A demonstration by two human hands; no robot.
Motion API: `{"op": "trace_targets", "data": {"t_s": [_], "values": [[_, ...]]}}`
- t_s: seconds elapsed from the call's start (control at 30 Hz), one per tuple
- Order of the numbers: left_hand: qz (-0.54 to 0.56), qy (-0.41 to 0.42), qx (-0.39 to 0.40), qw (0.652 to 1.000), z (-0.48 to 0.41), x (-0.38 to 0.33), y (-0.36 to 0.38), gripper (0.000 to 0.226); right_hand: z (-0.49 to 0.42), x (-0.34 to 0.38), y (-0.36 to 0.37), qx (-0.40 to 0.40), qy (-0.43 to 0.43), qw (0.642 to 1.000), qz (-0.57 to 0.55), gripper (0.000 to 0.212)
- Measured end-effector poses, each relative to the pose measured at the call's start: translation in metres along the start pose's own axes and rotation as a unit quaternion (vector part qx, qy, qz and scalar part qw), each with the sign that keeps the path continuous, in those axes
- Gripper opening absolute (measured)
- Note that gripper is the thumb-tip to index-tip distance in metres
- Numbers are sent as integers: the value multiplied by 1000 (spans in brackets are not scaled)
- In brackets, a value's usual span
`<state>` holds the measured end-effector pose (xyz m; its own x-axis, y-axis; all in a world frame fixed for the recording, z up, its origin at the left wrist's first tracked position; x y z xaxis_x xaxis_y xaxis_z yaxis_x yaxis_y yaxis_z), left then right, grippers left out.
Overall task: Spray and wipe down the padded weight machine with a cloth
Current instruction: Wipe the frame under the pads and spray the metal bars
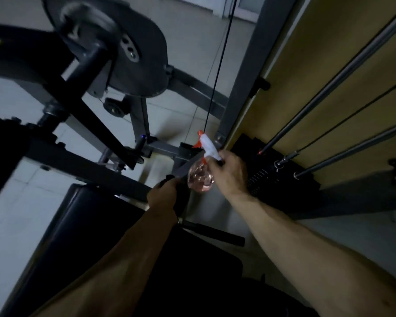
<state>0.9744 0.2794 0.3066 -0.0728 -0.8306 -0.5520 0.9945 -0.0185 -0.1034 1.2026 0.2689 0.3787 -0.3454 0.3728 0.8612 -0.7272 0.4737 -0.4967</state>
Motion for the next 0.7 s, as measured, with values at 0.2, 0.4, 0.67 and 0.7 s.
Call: {"op": "trace_targets", "data": {"t_s": [0.2, 0.4, 0.67, 0.7], "values": [[-160, 240, 86, 954, 65, -62, 21, 5, 67, 48, -23, 17, -43, 997, -63, 40], [-180, 264, 159, 934, 152, -76, -2, 12, 127, 87, -32, 38, 17, 983, -177, 22], [-217, 325, 202, 898, 293, -122, -47, 9, 198, 207, -70, 123, -1, 964, -237, 84], [-223, 329, 197, 896, 311, -126, -57, 9, 207, 223, -74, 139, -21, 961, -238, 88]]}}
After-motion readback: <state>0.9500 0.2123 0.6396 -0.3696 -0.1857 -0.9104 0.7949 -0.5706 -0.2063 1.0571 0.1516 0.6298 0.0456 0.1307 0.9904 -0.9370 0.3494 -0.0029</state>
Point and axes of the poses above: each hand's wrist, its own z-axis away from the middle knuckle, its own y-axis out of the palm, x = y × z, the point moved 10 cm from there along -z, towards the middle knuckle, and after that the axes turned 11 degrees about -z, right-handed, at the moved point
